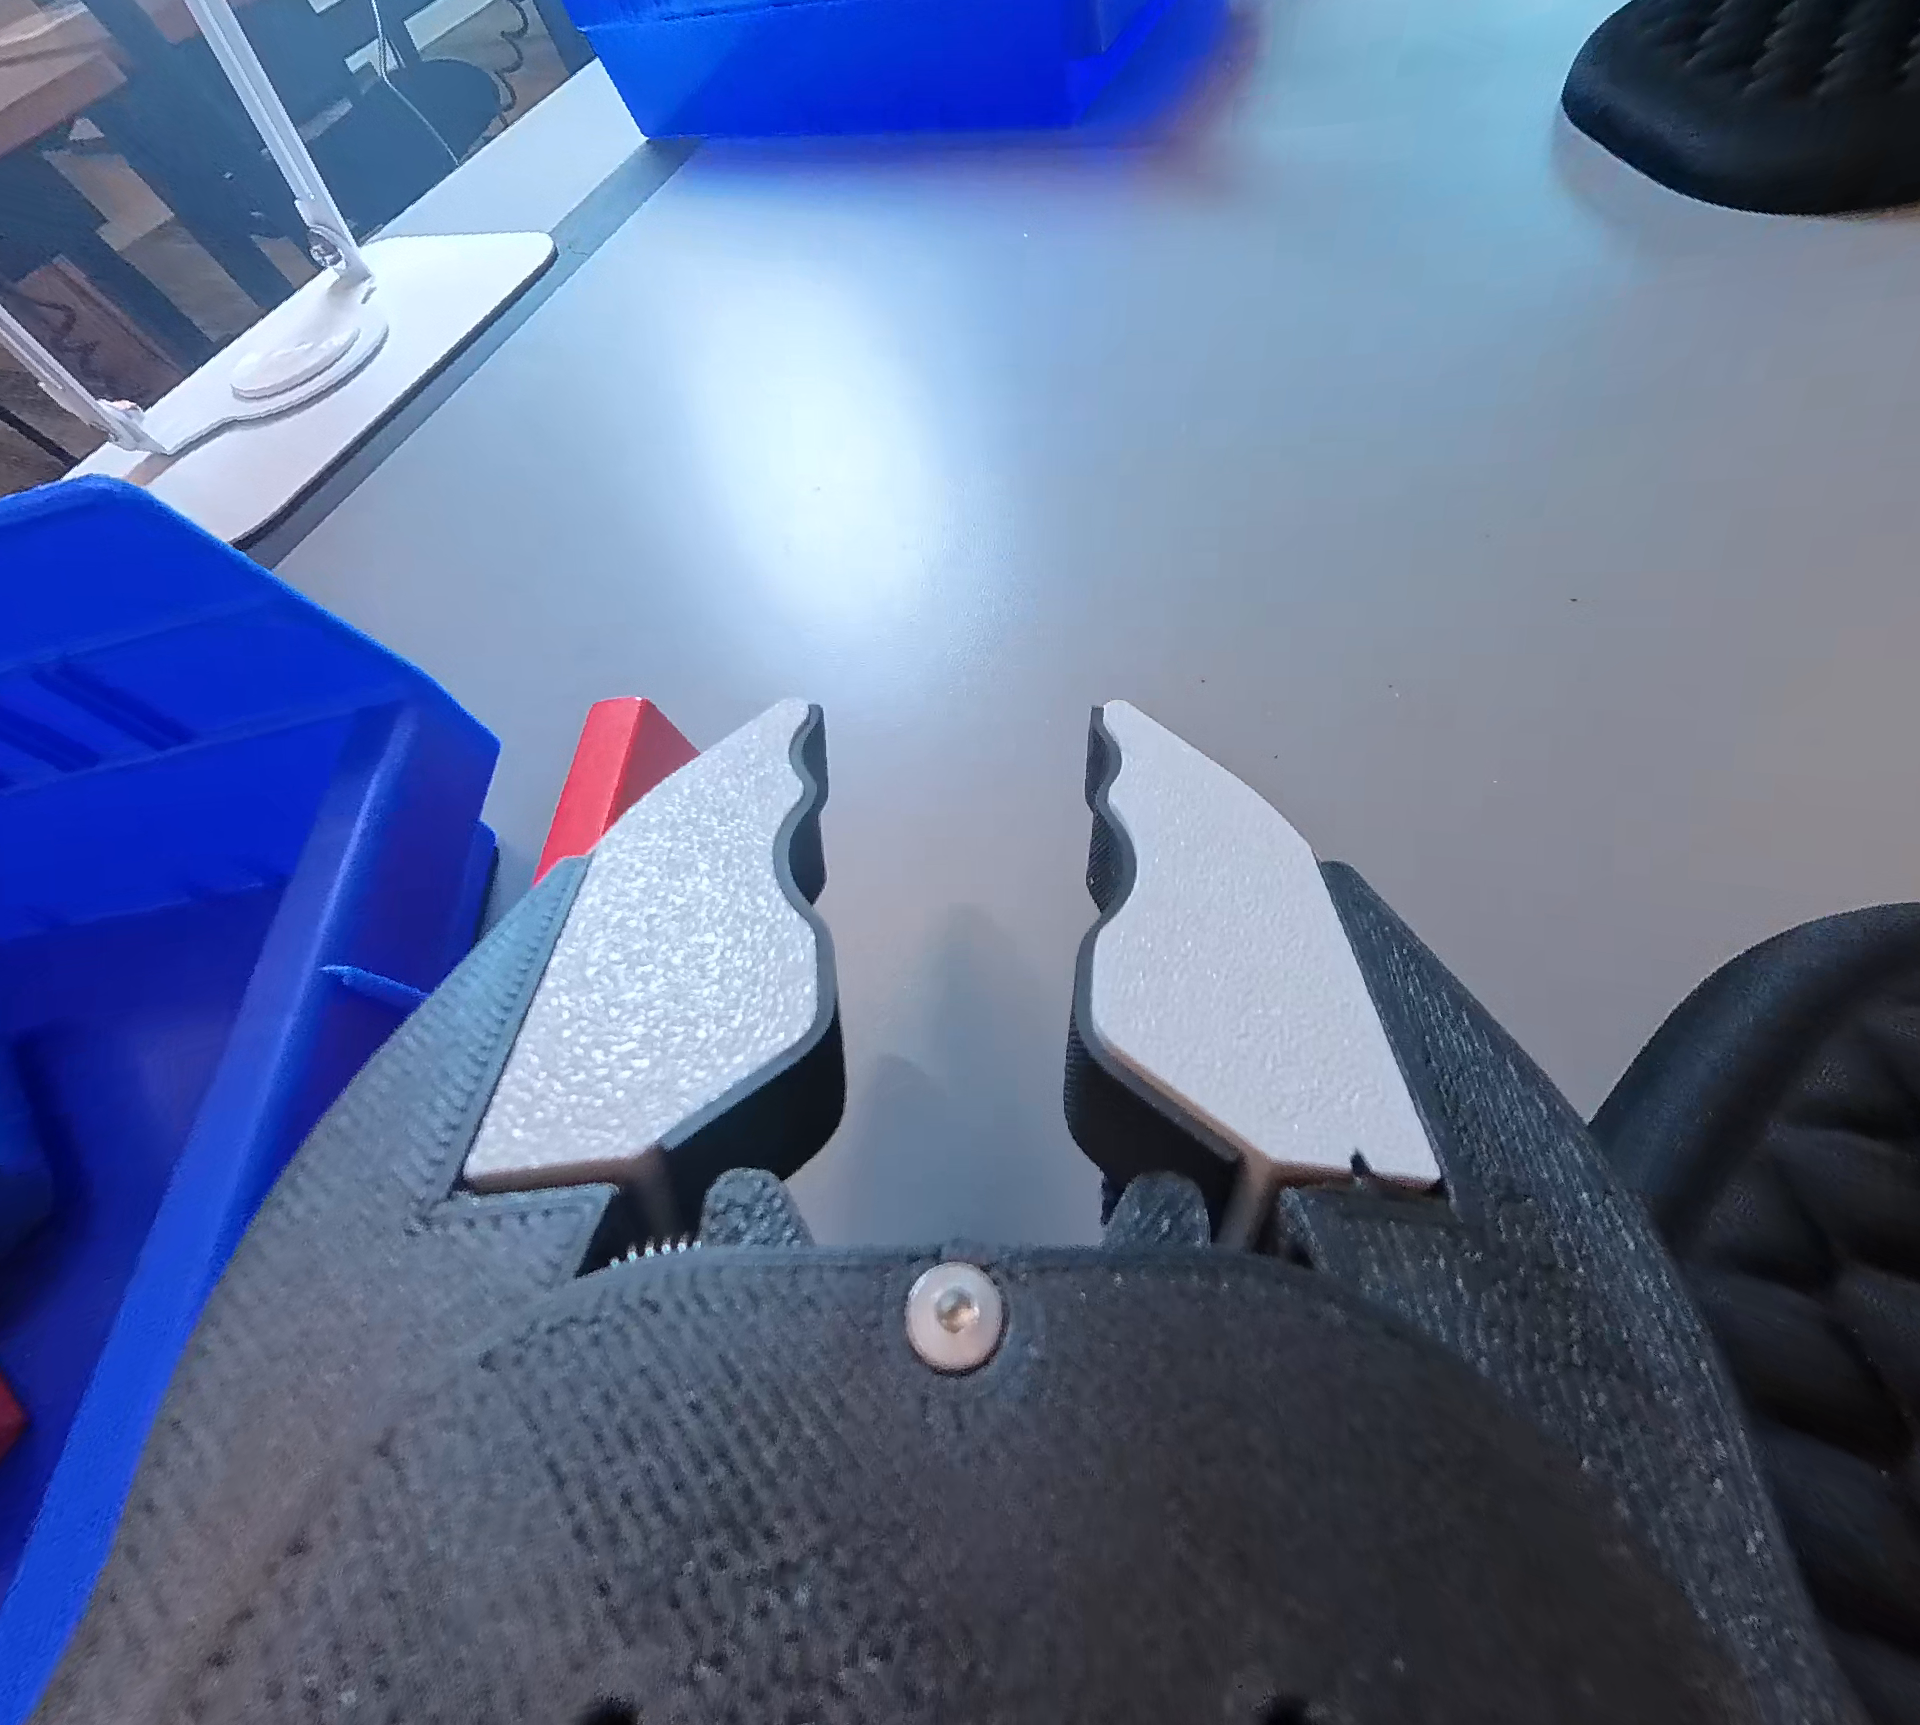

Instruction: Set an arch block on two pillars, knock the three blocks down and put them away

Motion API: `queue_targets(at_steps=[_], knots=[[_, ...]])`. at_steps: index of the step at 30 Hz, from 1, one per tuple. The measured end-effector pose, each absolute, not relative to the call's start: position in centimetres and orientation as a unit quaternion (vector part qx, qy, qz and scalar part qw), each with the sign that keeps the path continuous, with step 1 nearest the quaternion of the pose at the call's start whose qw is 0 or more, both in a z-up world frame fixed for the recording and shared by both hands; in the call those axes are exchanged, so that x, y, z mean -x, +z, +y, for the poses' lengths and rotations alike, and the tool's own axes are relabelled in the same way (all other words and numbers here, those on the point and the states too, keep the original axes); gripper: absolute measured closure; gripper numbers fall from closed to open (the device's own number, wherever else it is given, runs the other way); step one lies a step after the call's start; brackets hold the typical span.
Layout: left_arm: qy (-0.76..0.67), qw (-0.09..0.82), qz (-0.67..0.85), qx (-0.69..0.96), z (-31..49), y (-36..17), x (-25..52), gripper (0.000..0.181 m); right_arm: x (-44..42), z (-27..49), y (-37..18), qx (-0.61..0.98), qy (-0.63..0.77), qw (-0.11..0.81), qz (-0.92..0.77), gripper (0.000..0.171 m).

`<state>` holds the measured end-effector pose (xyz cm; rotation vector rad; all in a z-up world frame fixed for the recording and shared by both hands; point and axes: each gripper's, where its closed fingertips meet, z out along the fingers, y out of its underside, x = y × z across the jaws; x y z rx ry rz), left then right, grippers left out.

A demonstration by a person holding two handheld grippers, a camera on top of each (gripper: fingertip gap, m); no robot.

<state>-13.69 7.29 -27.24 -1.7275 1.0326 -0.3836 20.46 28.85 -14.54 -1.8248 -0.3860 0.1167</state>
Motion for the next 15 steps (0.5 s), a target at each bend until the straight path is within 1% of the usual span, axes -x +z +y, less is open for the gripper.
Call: queue_targets(at_steps=[4,6,7,8,10,13,15], knots=[[-0.159,0.519,0.433,0.72,7.3,-27.3,13.7,0.133,-23.7,31.6,-22.6,0.856,-0.001,0.496,-0.147,0.138],[-0.159,0.519,0.433,0.72,7.2,-27.3,13.6,0.133,-24.8,32.1,-24.4,0.871,-0.028,0.47,-0.137,0.135],[-0.159,0.518,0.434,0.719,7.2,-27.3,13.6,0.133,-25.1,32.3,-24.4,0.869,-0.038,0.475,-0.131,0.125],[-0.159,0.519,0.435,0.719,7.2,-27.3,13.6,0.133,-25.2,32.3,-23.9,0.862,-0.041,0.488,-0.128,0.121],[-0.158,0.519,0.436,0.718,7.2,-27.3,13.6,0.132,-24.9,32.1,-21.7,0.835,-0.035,0.534,-0.124,0.119],[-0.155,0.52,0.436,0.718,7.2,-27.3,13.6,0.132,-23.0,30.4,-16.3,0.762,0.013,0.634,-0.131,0.118],[-0.156,0.522,0.431,0.719,7.3,-27.2,13.7,0.131,-20.2,28.3,-13.0,0.712,0.068,0.679,-0.164,0.119]])
